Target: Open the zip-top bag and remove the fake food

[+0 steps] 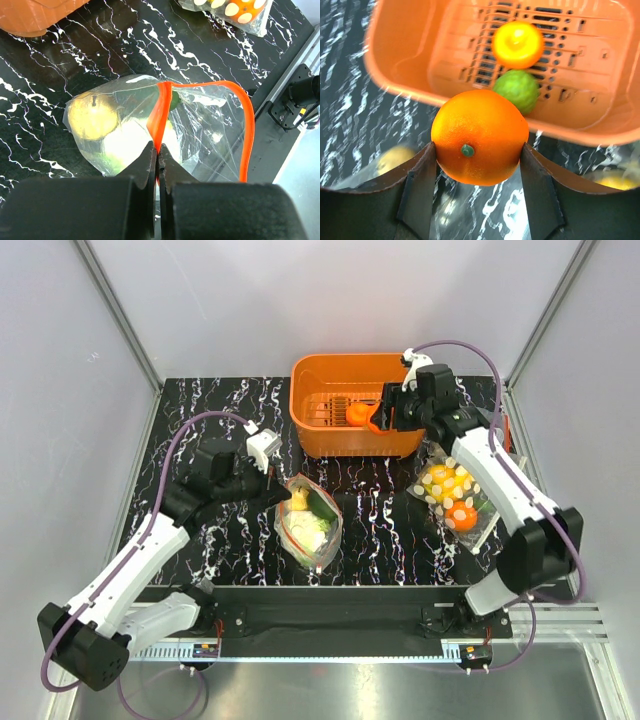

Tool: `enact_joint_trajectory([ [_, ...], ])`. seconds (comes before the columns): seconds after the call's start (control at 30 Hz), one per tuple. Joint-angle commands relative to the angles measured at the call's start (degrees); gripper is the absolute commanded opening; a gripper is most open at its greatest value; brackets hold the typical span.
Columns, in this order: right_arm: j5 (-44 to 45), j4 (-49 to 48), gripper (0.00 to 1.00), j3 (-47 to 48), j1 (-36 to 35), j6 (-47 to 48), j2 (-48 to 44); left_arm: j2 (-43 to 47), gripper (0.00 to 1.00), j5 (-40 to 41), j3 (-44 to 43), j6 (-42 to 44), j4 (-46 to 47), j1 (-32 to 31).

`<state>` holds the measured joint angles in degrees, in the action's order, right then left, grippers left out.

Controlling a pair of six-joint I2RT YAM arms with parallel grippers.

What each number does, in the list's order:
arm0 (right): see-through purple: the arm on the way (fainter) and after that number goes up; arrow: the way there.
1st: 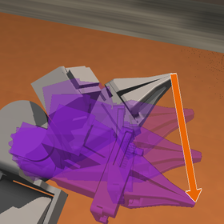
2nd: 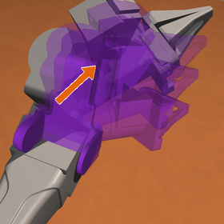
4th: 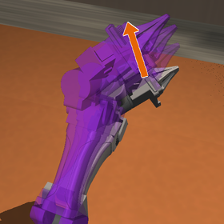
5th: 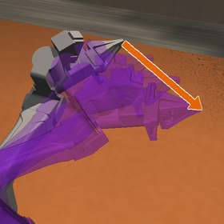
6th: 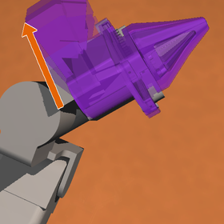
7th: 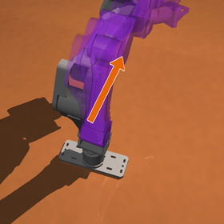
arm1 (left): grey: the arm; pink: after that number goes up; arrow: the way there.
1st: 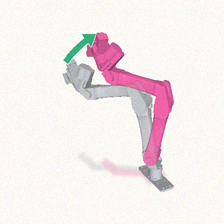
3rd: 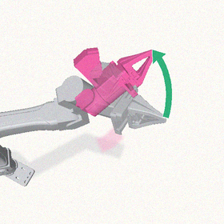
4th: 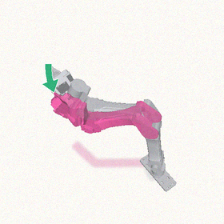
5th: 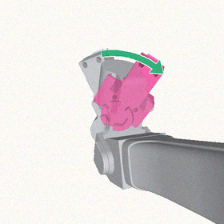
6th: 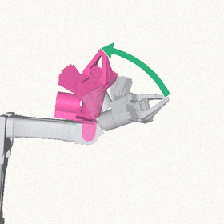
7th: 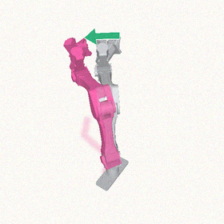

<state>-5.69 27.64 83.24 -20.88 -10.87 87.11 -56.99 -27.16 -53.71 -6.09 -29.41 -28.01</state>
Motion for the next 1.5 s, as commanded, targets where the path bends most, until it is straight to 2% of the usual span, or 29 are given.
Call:
enact_joint_trajectory([
  [0.0, -2.74, -6.98, 0.29, 3.5, 2.6, -0.02, 4.54, -0.14, 0.0, -0.09, -0.16, 0.02, 2.95, 0.24],
  [0.33, 1.38, -9.8, 0.29, 10.09, 5.59, 0.24, 14.22, -0.22, 0.0, 0.18, -0.08, 0.2, 2.78, 0.24],
  [0.43, 2.87, -9.09, 0.32, 10.63, 5.59, 0.5, 15.9, -0.14, 0.0, 0.26, 0.01, 0.2, 2.78, 0.24],
  [0.47, 3.4, -9.09, 0.34, 10.45, 5.59, 0.5, 16.33, -0.14, 0.0, 0.26, -0.07, 0.2, 2.78, 0.15],
  [0.6, 4.99, -8.66, 0.64, 8.87, 5.59, 0.41, 16.08, -0.14, 0.0, 0.18, 0.01, 0.11, 2.78, 0.15],
  [0.7, 5.43, -7.96, 0.73, 8.6, 5.59, 0.85, 15.55, -0.31, 0.0, -0.09, -0.08, 0.11, 2.87, 0.24],
  [0.73, 5.43, -7.69, 0.82, 8.69, 5.59, 1.03, 15.37, -0.23, 0.0, -0.09, 0.01, 0.11, 2.87, 0.15],
  [0.77, 5.43, -7.43, 0.86, 8.69, 5.59, 1.47, 15.2, -0.22, 0.0, -0.09, 0.01, 0.02, 2.87, 0.15],
  [0.93, 7.01, -6.37, 0.89, 9.48, 5.59, 3.05, 13.88, -0.14, 0.0, -0.09, -0.07, 0.11, 2.87, -0.03],
  [0.97, 7.01, -5.85, 0.94, 9.83, 5.59, 3.66, 13.88, -0.22, 0.0, -0.09, -0.08, 0.11, 2.87, -0.11],
  [1.1, 6.23, -4.7, 0.93, 8.97, 5.5, 2.71, 10.2, -0.14, 0.0, 0.09, 0.01, 0.11, 2.78, -0.12],
  [1.27, -2.65, -5.75, 0.9, 3.25, 4.19, -0.37, -0.86, -0.22, 0.0, 0.18, -0.07, 0.02, 2.87, -0.12],
  [1.37, -1.43, -3.83, 0.87, 0.44, -2.3, 1.02, -5.79, -0.31, 0.0, 0.26, -0.08, 0.02, 2.87, -0.2],
  [1.4, -0.73, -1.56, 0.83, 0.26, -7.28, 1.73, -6.59, -0.4, 0.0, 0.26, -0.08, -0.06, 2.78, -0.2],
  [1.47, 0.33, 0.74, 0.74, 0.17, -11.44, 1.91, -8.35, -0.49, 0.0, 0.52, -0.08, 0.02, 2.69, -0.2],
])
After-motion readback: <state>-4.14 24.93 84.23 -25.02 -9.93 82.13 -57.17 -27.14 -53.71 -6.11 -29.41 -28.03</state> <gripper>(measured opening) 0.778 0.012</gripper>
